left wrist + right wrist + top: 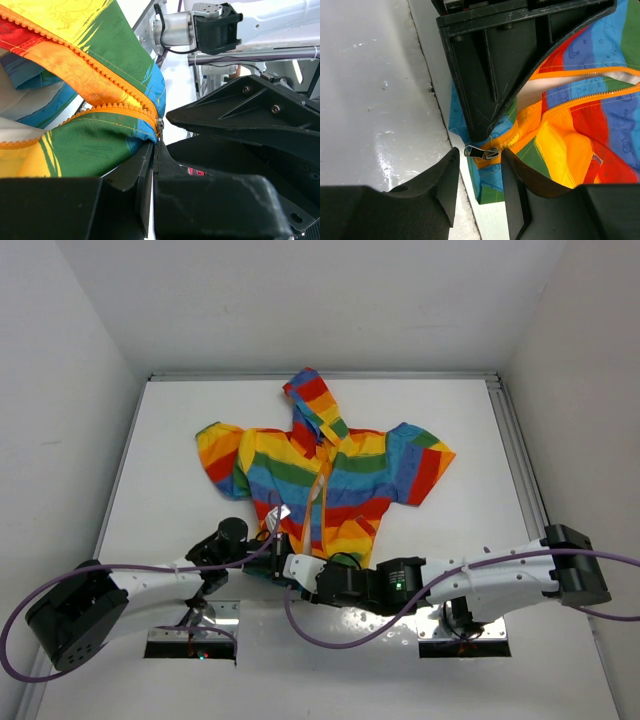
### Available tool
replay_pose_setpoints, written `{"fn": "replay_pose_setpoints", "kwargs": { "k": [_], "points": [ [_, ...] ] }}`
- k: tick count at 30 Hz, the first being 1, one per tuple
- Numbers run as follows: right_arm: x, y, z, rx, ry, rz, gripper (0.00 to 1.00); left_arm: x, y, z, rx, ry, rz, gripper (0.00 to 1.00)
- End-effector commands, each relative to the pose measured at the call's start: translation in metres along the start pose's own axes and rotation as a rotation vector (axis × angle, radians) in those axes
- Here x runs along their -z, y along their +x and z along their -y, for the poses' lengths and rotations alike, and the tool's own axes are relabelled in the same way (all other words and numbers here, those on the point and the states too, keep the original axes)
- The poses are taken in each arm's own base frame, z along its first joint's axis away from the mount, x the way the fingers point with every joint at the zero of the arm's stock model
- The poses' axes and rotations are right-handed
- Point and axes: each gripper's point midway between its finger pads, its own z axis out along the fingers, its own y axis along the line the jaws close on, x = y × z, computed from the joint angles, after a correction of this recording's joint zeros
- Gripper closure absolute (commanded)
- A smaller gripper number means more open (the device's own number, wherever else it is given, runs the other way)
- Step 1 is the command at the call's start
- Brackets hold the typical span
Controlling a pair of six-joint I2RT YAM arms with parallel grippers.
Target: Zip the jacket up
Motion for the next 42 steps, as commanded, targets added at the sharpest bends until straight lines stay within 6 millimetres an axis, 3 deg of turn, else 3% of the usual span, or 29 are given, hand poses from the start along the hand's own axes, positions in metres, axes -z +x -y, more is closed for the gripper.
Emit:
{"fn": "replay_pose_setpoints", "kwargs": {
  "k": [1,14,22,30,42],
  "points": [
    [0.008,-0.025,-0.007,0.026,0.007,0.068,0.62,-0.002,-0.008,0.021,-0.064,0.069,0.011,1.0],
    [0.005,-0.025,-0.003,0.043,0.035,0.067,0.67,-0.001,-0.006,0.021,-0.061,0.077,0.006,1.0],
    [0.007,-0.028,0.0,0.033,0.044,0.075,0.88,0.0,-0.004,0.019,-0.055,0.073,0.002,1.0],
    [0.01,-0.029,0.002,0.022,0.054,0.084,1.0,0.002,-0.001,0.015,-0.051,0.066,0.006,1.0],
    [0.021,-0.029,0.012,-0.011,0.088,0.117,1.0,0.004,0.004,0.009,-0.046,0.052,0.004,1.0]
  ]
}}
